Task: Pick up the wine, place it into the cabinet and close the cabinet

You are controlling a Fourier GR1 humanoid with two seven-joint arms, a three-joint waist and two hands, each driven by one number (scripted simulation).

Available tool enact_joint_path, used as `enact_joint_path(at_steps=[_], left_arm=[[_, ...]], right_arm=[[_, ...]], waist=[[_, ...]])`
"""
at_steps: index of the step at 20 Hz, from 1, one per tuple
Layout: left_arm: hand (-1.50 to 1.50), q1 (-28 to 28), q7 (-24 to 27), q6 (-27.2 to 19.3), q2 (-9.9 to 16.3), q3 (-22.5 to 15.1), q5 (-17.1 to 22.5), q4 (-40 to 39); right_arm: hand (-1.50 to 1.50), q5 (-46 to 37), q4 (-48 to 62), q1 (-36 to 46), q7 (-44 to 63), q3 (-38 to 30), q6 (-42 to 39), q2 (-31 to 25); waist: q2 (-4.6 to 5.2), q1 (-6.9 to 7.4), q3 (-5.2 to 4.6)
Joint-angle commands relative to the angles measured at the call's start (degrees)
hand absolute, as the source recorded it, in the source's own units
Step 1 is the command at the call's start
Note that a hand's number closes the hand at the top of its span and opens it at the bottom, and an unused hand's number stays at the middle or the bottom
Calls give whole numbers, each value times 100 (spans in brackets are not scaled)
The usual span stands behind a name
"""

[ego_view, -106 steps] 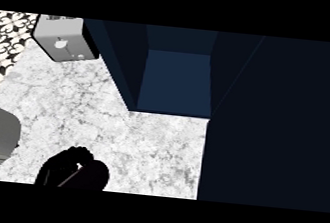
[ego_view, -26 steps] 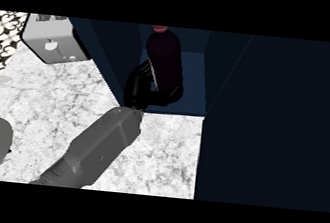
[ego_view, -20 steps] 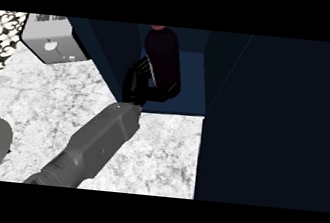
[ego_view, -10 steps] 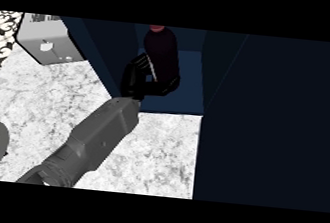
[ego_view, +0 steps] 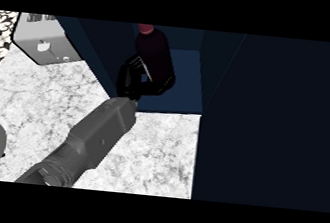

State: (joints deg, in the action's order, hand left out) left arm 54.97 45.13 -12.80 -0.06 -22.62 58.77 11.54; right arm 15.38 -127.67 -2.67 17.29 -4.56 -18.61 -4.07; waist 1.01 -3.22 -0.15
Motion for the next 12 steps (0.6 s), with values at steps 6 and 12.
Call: enact_joint_path(at_steps=[6, 12], left_arm=[[-150, 60, 708, 5, 14, 226, -97, -106], [-150, -547, 970, 195, 153, -30, -319, 480]], right_arm=[[-150, -118, 112, 317, 120, -25, 173, -6], [-150, -42, -225, 80, 176, -82, 210, 16]], waist=[[-38, 174, 10], [-110, 320, 14]])
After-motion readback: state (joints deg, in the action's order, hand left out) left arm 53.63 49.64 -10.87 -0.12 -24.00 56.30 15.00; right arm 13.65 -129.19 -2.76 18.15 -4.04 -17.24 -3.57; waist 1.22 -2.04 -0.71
